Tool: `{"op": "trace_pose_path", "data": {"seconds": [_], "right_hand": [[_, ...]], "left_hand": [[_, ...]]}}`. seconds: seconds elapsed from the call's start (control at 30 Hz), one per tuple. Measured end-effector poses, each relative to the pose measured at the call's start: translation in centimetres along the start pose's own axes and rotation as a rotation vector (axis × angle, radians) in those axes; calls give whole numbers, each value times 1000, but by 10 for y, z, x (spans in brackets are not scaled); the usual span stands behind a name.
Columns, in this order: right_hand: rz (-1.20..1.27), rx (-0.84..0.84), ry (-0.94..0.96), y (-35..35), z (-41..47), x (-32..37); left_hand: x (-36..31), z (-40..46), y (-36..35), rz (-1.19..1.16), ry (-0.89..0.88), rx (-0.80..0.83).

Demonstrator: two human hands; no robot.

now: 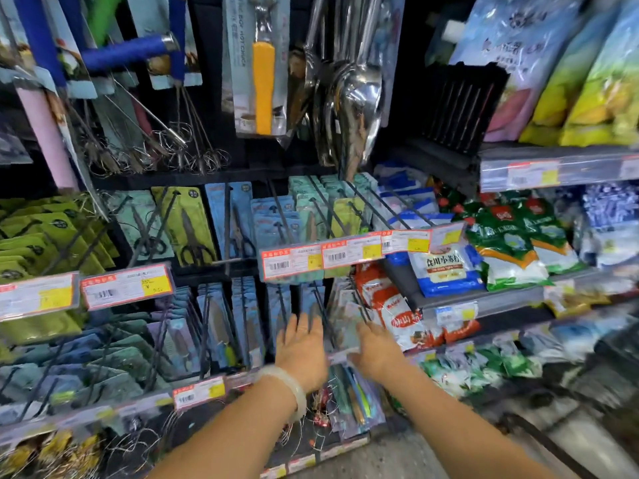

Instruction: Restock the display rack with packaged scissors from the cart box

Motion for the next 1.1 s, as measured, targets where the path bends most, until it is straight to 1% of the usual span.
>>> {"op": "trace_pose_path", "data": {"seconds": [0.1,0.2,0.33,0.47,0.7,0.87,1.1], "right_hand": [[-141,-53,-40,1,-38,-21],[-215,-27,-142,2,-81,-56],[-239,-61,-299,17,-139,-113],[-197,-84,-436,40,-199,-174],[-162,-170,-568,82,-310,-287],[-138,-242,-682,98,-392,-368],[-80,-291,-848,114,-489,-457]], "left_hand": [[-46,-16,-15,122,-157,-21],[-95,-39,-34,207,-287,-5],[-165,-77,-52,251,-432,9],[-238,-115,-66,302,-554,-29],[-373,-184,-107,362,-670,-2],[-466,-237,-140,383,-777,-22],[-566,-293,-183,473,-920,12]]}}
Point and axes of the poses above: each hand's wrist, its own z-axis towards the middle knuckle, its own y-axis out of the back of the hand, x = y × z, the point moved 9 cm from there along z, towards the middle knuckle, and after that the axes turned 15 degrees about y, right-handed, at the moved point
